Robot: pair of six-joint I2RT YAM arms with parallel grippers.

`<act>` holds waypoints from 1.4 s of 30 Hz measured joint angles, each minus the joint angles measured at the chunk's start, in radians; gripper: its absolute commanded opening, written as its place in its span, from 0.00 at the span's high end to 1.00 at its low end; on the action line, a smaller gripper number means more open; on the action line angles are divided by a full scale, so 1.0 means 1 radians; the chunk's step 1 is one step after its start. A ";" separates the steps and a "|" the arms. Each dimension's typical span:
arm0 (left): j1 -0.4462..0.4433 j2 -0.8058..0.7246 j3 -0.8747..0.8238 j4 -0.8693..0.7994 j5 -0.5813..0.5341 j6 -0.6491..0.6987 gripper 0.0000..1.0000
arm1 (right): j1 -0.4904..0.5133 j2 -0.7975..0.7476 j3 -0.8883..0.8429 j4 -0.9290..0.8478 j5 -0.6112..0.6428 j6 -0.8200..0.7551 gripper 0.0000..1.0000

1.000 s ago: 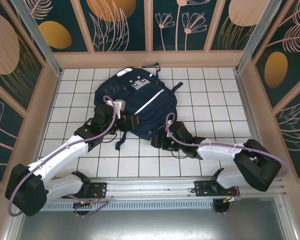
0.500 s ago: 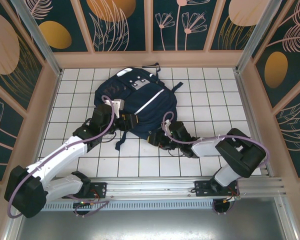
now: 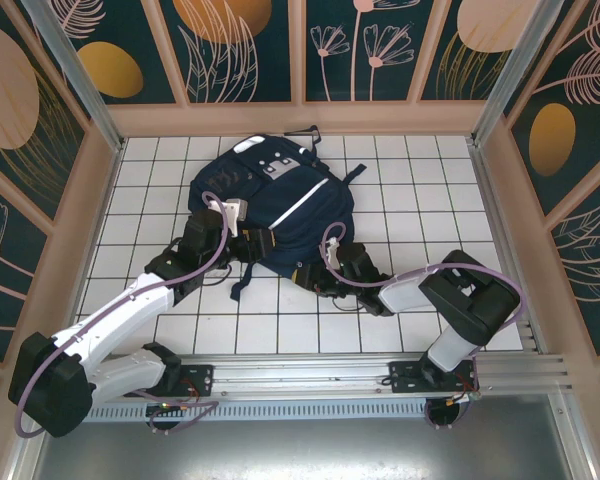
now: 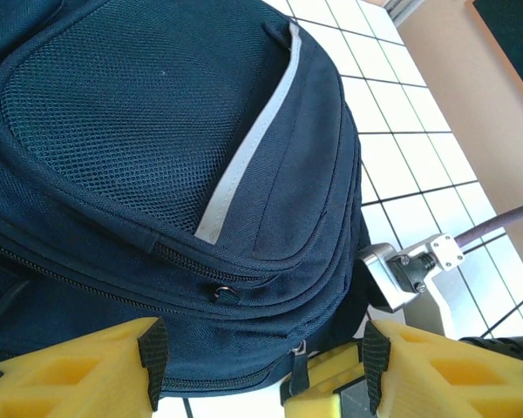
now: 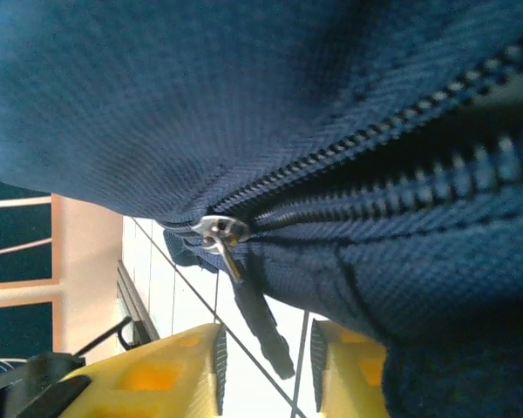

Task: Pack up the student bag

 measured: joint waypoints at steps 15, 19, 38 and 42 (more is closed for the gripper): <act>0.001 0.000 -0.008 -0.011 -0.016 -0.035 0.34 | 0.002 -0.052 0.000 -0.026 0.065 -0.001 1.00; 0.001 0.016 0.007 -0.034 -0.021 -0.166 0.34 | 0.012 -0.103 0.021 -0.132 0.085 -0.043 1.00; 0.023 0.091 -0.240 0.383 0.048 -0.856 0.52 | 0.027 -0.130 0.037 -0.231 0.109 -0.108 1.00; 0.039 0.136 -0.245 0.465 0.050 -0.899 0.56 | 0.028 -0.130 0.037 -0.231 0.109 -0.114 1.00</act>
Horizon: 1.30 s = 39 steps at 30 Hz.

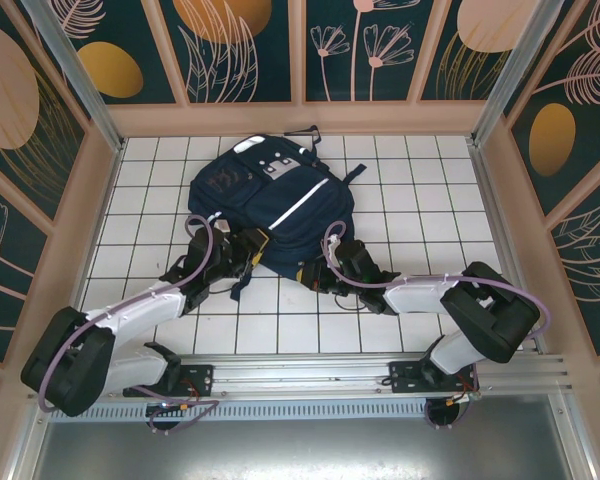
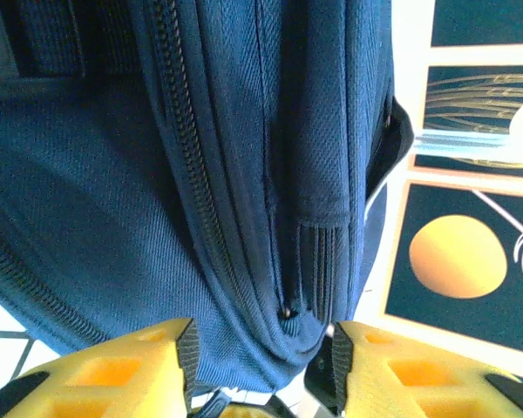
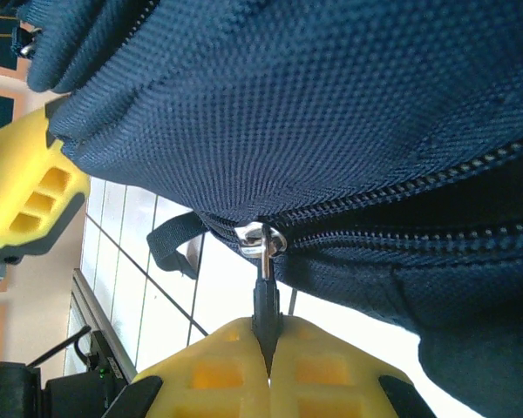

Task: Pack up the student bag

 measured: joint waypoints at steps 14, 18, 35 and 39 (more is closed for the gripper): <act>0.005 0.129 0.012 0.081 -0.009 -0.041 0.67 | 0.005 -0.015 0.000 -0.017 0.001 -0.009 1.00; 0.029 0.154 0.038 0.081 -0.007 -0.029 0.77 | 0.012 -0.027 0.006 -0.054 0.009 -0.029 1.00; 0.111 0.101 0.059 -0.037 0.037 0.075 1.00 | 0.008 -0.093 0.123 -0.391 0.044 -0.177 1.00; 0.116 0.084 0.059 -0.065 0.037 0.103 1.00 | -0.029 -0.119 0.129 -0.457 0.035 -0.210 1.00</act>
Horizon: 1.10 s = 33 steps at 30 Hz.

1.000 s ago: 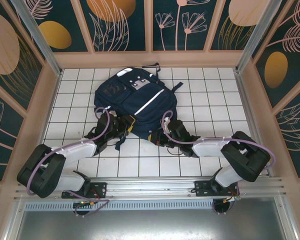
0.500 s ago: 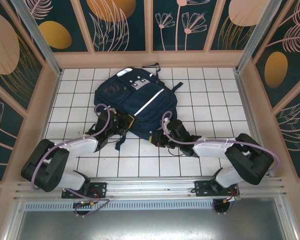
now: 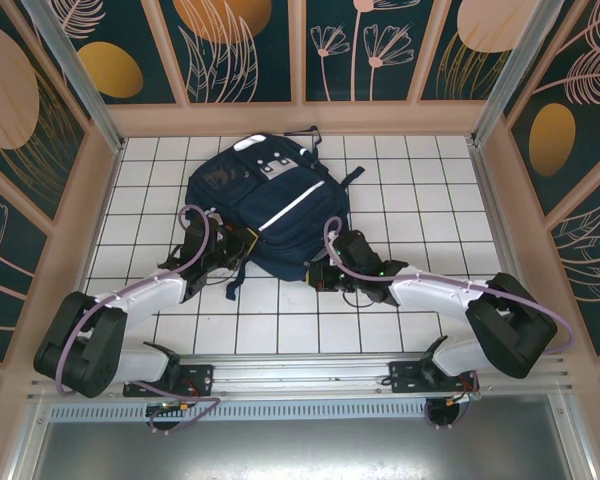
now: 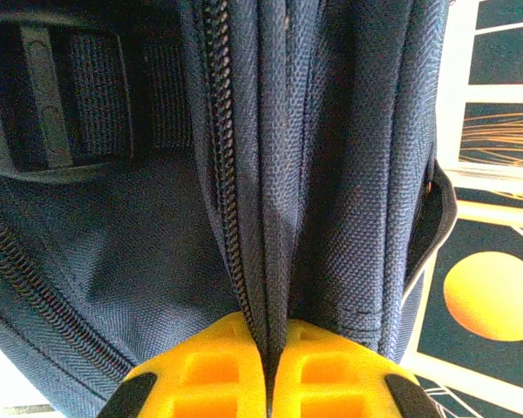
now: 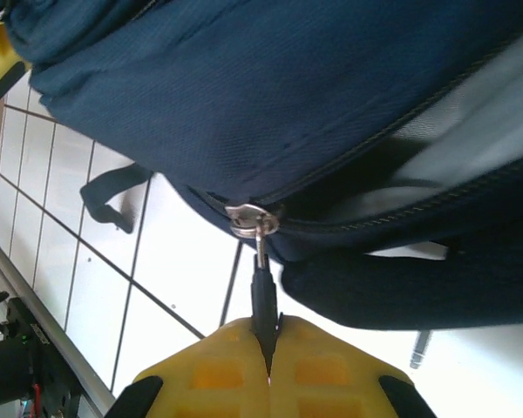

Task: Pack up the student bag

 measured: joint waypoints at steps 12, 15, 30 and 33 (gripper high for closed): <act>0.030 -0.042 0.043 -0.138 -0.001 0.126 1.00 | -0.117 0.014 0.102 -0.198 -0.039 -0.120 1.00; 0.030 -0.042 0.075 -0.193 -0.007 0.182 1.00 | -0.119 0.030 0.122 -0.225 -0.038 -0.147 1.00; -0.023 0.302 0.615 -0.628 -0.134 0.592 0.81 | -0.005 0.022 0.123 -0.184 0.055 -0.150 1.00; -0.055 0.343 0.697 -0.661 -0.182 0.648 0.68 | 0.019 0.022 0.123 -0.179 0.074 -0.130 1.00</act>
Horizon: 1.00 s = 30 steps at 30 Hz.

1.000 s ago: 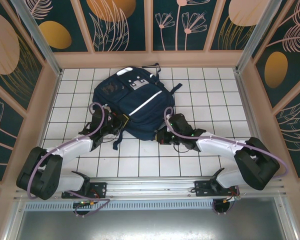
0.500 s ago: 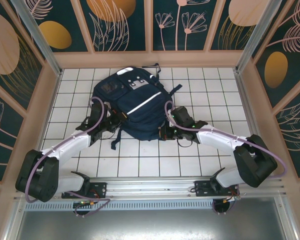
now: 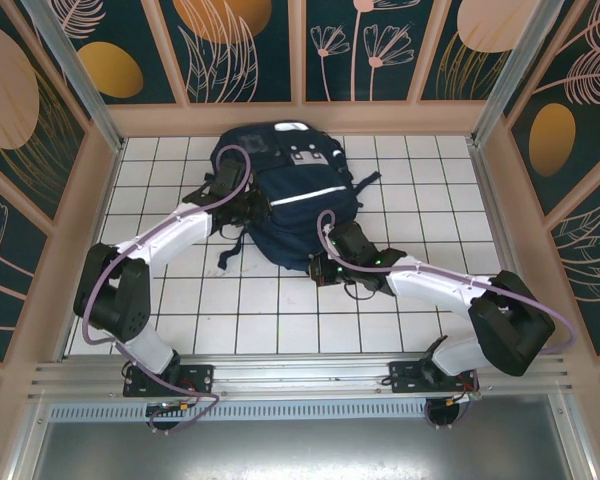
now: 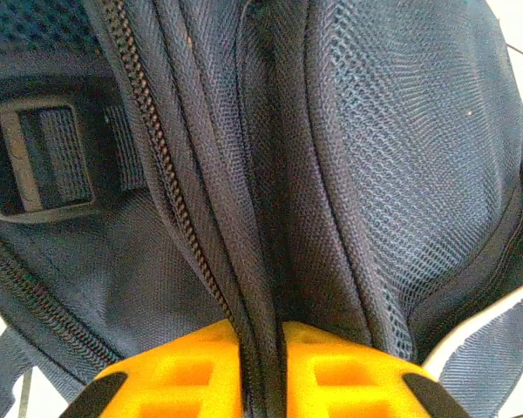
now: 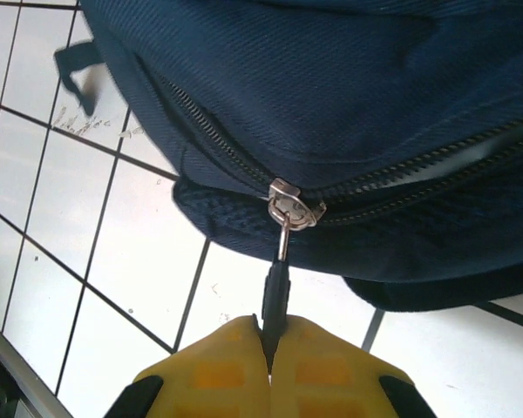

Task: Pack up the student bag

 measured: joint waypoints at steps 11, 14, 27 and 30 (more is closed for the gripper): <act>0.031 -0.170 -0.207 0.117 -0.002 -0.057 0.46 | 0.040 0.050 0.021 0.027 -0.012 0.060 1.00; 0.043 -0.284 -0.377 0.203 0.068 -0.155 0.46 | 0.039 0.052 0.022 0.047 -0.022 0.080 1.00; -0.008 -0.356 -0.684 0.613 0.220 -0.511 0.37 | 0.026 0.066 0.022 0.111 -0.083 0.147 1.00; -0.016 -0.298 -0.684 0.678 0.224 -0.544 0.39 | 0.026 0.066 0.022 0.114 -0.085 0.153 1.00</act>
